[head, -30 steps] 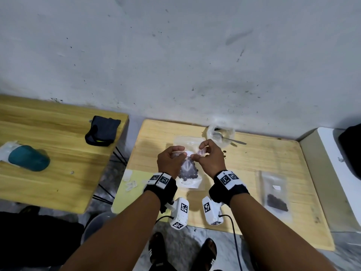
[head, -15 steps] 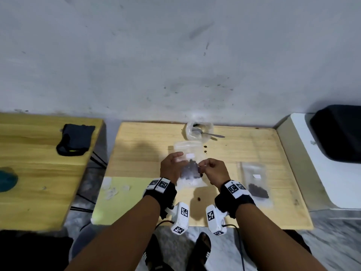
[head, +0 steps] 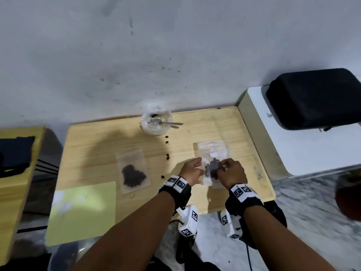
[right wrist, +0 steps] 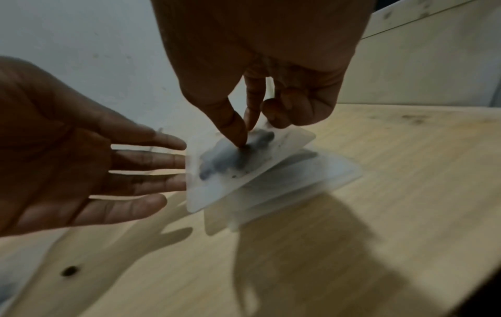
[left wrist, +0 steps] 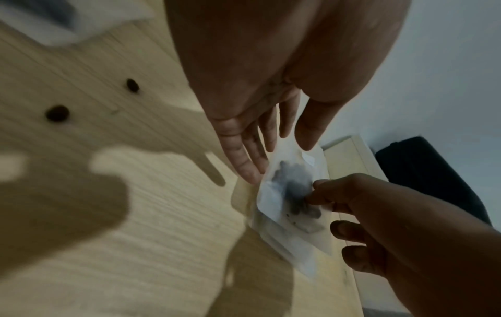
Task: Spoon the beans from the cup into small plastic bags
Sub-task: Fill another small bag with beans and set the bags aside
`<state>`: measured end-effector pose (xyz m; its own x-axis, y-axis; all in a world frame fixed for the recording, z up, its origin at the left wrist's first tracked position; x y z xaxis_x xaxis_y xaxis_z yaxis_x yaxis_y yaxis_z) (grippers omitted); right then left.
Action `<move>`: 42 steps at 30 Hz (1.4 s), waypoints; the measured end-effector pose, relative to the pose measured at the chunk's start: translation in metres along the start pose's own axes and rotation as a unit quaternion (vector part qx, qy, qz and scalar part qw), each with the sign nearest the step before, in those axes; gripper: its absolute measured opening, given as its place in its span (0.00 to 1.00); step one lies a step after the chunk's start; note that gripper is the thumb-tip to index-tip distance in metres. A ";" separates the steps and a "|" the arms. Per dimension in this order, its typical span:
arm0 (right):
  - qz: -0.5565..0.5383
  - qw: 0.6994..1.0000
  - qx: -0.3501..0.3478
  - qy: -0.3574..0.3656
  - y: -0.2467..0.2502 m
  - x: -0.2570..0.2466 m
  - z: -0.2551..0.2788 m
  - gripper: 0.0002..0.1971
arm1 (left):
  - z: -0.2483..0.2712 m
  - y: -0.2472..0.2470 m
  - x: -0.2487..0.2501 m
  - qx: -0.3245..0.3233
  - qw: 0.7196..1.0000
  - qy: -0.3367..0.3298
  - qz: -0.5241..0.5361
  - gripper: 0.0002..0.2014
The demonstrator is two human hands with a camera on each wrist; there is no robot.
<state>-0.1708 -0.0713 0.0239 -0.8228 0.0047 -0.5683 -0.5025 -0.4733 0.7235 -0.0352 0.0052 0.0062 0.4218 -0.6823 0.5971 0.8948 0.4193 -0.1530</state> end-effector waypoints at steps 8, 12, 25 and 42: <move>0.051 0.998 -0.020 -0.014 0.004 0.025 -0.010 0.22 | -0.011 -0.023 -0.004 0.016 0.998 0.008 -0.062 0.26; 0.020 0.997 0.060 0.054 -0.001 0.010 -0.007 0.15 | -0.005 -0.007 -0.004 0.043 0.999 -0.020 -0.027 0.21; -0.015 0.947 -0.242 0.213 -0.134 -0.122 0.021 0.09 | 0.054 0.181 -0.030 0.339 0.926 -0.099 0.137 0.08; -0.059 0.972 -0.215 0.074 -0.212 -0.153 0.020 0.14 | 0.047 0.248 -0.046 0.310 0.948 -0.024 0.063 0.10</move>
<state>0.0565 0.0457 -0.0350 -0.7033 -0.0304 -0.7103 -0.4069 -0.8021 0.4372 0.1609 0.1688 -0.0220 0.5003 -0.5814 0.6416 0.5728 0.7779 0.2582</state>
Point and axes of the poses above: each hand's wrist, its own z-axis away from the middle knuckle, its own y-axis out of the back of the hand, x = y × z, the point moved 1 cm from there along -z, towards the middle knuckle, and after that the axes turned 7 degrees about y, right-handed, at the moved point
